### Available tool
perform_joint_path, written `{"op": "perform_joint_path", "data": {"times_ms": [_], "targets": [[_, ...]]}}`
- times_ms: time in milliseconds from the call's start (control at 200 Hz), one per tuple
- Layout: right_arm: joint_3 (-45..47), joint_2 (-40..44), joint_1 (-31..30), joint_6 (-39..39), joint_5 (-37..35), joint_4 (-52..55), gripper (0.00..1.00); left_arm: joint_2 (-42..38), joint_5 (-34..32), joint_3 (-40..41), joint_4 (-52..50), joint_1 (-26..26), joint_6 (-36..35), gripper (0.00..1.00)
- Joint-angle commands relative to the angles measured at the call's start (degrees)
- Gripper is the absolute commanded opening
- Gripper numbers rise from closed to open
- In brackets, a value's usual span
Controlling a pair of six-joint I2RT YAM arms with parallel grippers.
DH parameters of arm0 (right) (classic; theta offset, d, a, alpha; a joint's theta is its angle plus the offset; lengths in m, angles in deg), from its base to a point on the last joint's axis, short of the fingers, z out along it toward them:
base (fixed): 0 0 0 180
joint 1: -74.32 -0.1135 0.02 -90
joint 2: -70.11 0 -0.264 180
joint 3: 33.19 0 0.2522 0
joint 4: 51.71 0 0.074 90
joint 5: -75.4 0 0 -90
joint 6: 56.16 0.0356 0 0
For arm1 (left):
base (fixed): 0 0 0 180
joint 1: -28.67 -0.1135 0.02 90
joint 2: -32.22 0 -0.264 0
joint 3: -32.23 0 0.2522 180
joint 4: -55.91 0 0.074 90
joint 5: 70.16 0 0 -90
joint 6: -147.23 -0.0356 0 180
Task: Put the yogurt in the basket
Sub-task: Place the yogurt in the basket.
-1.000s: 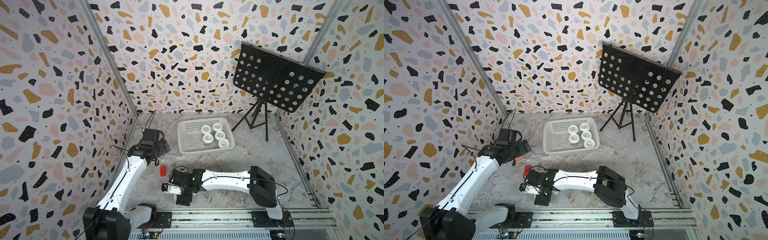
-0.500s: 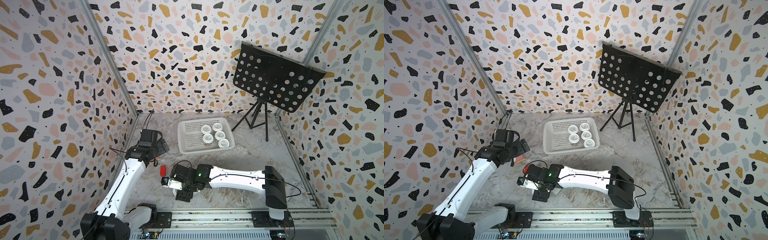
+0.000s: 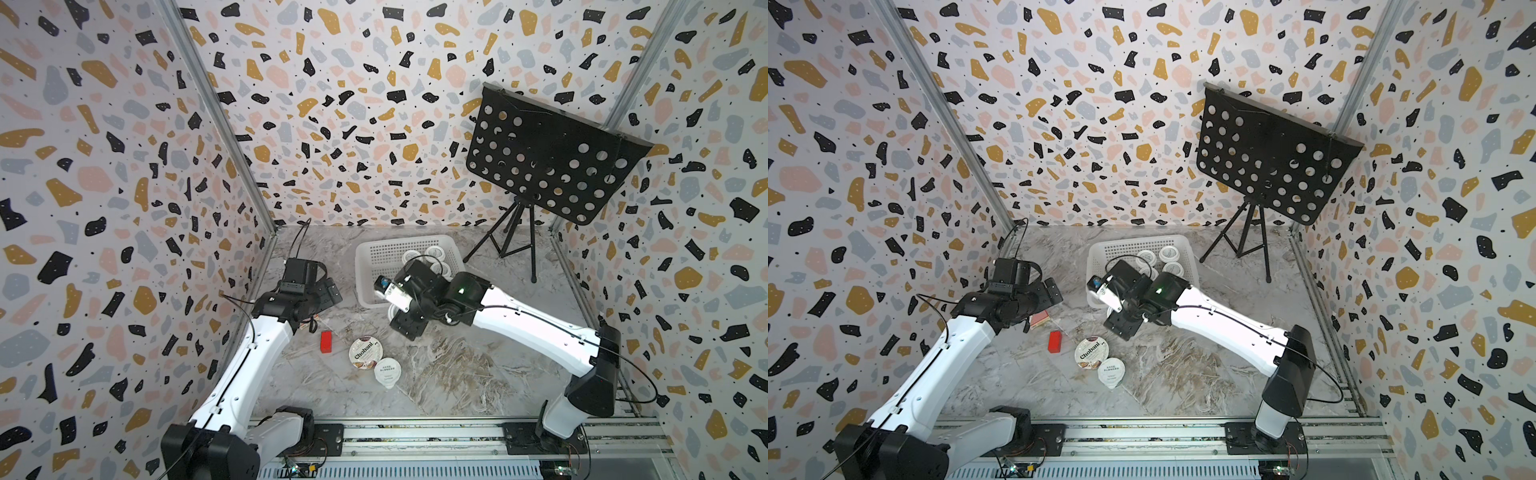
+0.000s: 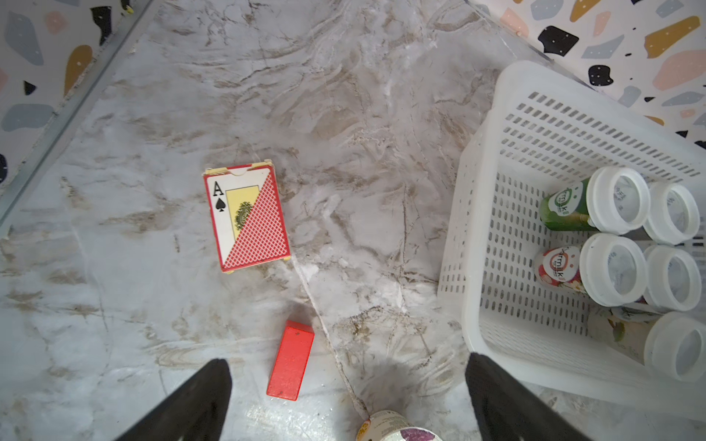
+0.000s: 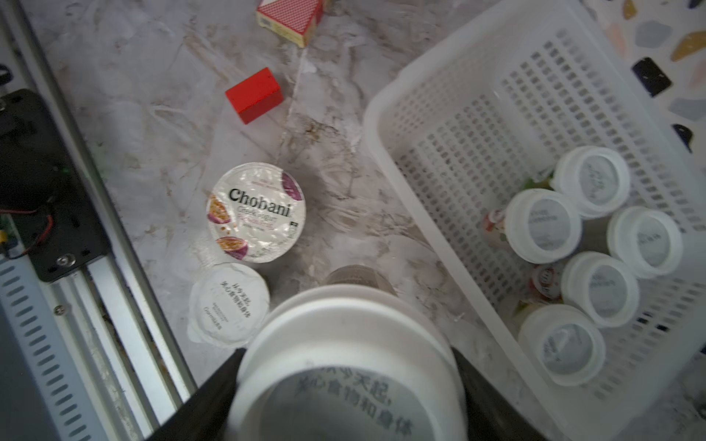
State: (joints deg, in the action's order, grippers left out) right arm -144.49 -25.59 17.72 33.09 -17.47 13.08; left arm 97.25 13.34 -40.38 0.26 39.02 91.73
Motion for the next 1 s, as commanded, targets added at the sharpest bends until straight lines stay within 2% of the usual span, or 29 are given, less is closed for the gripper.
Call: {"op": "perform_joint_path", "data": {"times_ms": [0, 90, 335, 676, 996], "targets": [[-3.8, 0.2, 4.8, 2.8, -1.7, 4.1, 0.77, 1.0, -0.7, -2.4, 1.7, 3.2, -0.5, 1.0], [-6.8, -2.3, 8.4, 4.0, -0.6, 5.4, 0.77, 2.0, -1.4, -2.8, 1.6, 4.9, -0.8, 1.0], [-14.2, -10.3, 14.2, 5.3, 1.5, 8.1, 0.77, 2.9, -1.3, -2.0, 1.6, 5.2, -1.7, 1.0], [-19.2, -19.3, 15.9, 5.9, 3.2, 8.3, 0.76, 3.3, -0.2, -0.9, 1.9, 5.2, -1.9, 1.0], [-19.3, -22.3, 16.9, 6.9, 4.0, 8.4, 0.76, 3.1, 0.4, -0.6, 2.1, 5.3, -1.7, 1.0]]}}
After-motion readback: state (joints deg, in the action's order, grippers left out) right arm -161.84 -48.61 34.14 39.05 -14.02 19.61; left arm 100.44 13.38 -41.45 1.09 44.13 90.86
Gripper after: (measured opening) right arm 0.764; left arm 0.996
